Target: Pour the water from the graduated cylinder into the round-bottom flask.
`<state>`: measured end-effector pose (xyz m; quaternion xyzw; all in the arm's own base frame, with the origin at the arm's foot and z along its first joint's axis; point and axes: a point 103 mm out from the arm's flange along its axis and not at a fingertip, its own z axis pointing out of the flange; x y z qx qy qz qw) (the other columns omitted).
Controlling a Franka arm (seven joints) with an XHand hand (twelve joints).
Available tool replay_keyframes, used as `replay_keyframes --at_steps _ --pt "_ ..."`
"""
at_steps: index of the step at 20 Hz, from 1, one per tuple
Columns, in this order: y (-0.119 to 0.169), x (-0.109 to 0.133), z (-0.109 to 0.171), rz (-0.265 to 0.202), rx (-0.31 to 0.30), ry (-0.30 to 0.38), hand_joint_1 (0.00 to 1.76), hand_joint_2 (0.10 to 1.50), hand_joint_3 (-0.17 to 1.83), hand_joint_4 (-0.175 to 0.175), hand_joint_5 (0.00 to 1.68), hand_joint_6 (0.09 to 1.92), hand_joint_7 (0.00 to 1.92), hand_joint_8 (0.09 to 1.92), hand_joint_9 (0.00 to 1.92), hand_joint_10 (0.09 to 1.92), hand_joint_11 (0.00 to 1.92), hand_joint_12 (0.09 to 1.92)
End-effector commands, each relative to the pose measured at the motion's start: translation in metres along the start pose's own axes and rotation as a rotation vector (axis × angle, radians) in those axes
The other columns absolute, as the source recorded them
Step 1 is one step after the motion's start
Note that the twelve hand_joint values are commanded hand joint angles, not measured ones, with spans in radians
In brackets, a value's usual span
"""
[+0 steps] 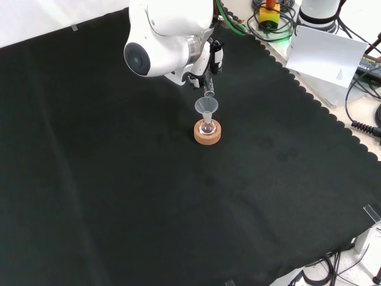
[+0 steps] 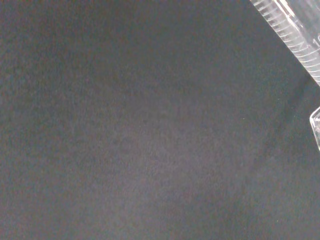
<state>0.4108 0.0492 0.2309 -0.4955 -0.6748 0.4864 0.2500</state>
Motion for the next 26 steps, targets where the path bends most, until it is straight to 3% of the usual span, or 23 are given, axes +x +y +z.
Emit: replay_keyframes --at_steps 1,8,14,26 --pt "-0.001 0.0 0.0 0.003 0.001 0.0 1.35 1.17 -0.02 -0.124 0.91 0.8 0.89 1.19 1.38 0.21 1.16 0.74" --pt "0.0 -0.001 -0.002 -0.003 -0.012 -0.003 1.35 1.17 -0.02 -0.125 0.91 0.81 0.89 1.19 1.38 0.22 1.16 0.74" --pt "-0.001 -0.003 0.002 -0.042 -0.121 0.017 1.35 1.17 -0.02 -0.125 0.91 0.81 0.89 1.19 1.38 0.22 1.15 0.74" --pt "-0.005 -0.014 0.008 -0.155 -0.285 0.127 1.35 1.17 -0.02 -0.124 0.91 0.81 0.89 1.2 1.37 0.21 1.15 0.73"
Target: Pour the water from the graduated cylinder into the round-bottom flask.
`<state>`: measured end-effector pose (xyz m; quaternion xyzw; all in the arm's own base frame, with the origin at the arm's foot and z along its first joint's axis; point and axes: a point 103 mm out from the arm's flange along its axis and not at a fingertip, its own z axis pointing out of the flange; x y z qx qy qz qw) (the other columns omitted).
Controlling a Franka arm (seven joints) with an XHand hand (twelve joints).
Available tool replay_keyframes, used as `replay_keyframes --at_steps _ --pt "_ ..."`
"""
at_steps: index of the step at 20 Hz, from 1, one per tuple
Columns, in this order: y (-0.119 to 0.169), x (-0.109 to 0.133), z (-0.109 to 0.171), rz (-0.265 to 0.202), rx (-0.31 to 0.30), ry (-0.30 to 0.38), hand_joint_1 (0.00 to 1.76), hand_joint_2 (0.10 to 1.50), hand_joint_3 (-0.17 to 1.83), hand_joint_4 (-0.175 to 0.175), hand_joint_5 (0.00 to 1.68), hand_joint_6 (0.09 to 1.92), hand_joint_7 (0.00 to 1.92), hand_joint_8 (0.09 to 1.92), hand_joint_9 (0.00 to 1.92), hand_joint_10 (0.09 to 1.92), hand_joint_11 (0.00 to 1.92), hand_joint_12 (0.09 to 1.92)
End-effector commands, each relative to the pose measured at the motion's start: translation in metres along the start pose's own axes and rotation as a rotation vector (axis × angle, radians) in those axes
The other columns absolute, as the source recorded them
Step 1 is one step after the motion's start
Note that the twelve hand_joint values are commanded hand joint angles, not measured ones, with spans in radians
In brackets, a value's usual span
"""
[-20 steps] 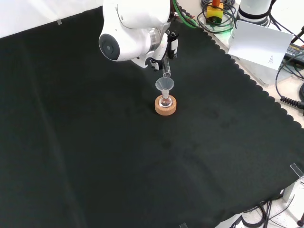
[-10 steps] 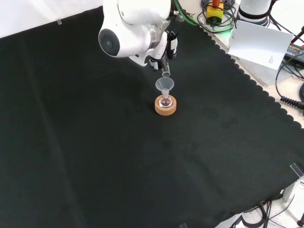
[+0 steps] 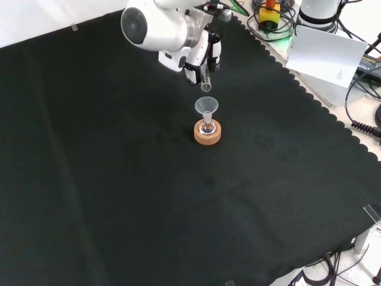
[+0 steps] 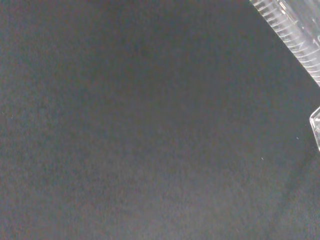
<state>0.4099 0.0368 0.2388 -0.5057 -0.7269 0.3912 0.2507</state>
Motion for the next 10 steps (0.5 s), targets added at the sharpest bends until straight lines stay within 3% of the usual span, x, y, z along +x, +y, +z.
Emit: replay_keyframes --at_steps 1,10 --pt "0.0016 -0.0028 0.0062 -0.075 -0.112 0.057 1.35 1.17 -0.02 -0.124 0.91 0.81 0.89 1.2 1.37 0.21 1.15 0.73" --pt "-0.001 -0.0065 0.0091 -0.153 -0.278 0.137 1.35 1.17 -0.02 -0.122 0.91 0.82 0.89 1.2 1.37 0.21 1.14 0.74"
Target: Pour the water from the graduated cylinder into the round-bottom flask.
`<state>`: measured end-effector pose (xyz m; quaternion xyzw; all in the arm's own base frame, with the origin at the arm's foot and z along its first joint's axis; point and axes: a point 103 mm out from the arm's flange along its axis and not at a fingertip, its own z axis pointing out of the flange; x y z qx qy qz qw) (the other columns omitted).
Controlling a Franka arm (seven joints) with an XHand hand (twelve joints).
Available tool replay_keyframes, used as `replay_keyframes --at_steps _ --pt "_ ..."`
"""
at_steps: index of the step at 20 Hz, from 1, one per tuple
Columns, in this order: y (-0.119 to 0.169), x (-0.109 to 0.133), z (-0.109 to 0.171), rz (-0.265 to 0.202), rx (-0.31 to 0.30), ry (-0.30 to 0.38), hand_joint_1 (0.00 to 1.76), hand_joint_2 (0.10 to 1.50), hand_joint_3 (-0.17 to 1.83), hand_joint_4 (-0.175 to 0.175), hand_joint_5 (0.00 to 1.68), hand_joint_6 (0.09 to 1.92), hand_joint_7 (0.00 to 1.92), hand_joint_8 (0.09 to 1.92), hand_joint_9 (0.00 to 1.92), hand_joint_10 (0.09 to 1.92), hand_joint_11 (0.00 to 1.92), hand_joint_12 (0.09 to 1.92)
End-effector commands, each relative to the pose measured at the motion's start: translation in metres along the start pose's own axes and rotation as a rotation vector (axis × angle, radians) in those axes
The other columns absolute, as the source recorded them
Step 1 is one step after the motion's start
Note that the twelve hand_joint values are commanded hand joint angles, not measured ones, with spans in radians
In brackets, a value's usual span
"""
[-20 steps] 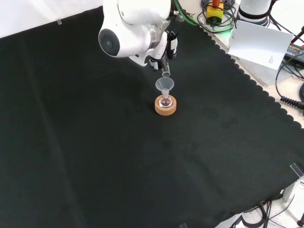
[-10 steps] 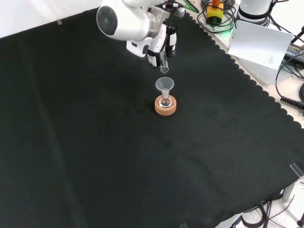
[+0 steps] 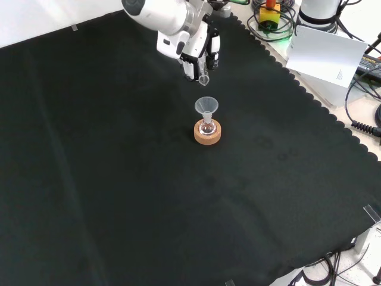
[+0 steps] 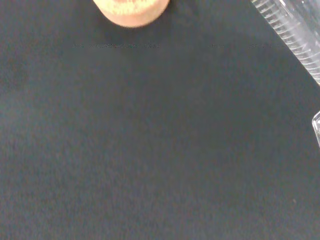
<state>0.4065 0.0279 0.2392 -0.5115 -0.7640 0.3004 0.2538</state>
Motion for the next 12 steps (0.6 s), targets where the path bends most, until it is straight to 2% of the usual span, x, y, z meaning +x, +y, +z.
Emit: replay_keyframes --at_steps 1,12 --pt "0.0023 -0.0002 0.0047 -0.082 -0.123 0.064 1.35 1.17 -0.02 -0.122 0.91 0.82 0.89 1.2 1.37 0.21 1.14 0.74" --pt "0.0086 -0.0066 0.0048 -0.166 -0.261 0.144 1.35 1.17 -0.02 -0.12 0.92 0.82 0.89 1.2 1.37 0.21 1.14 0.74"
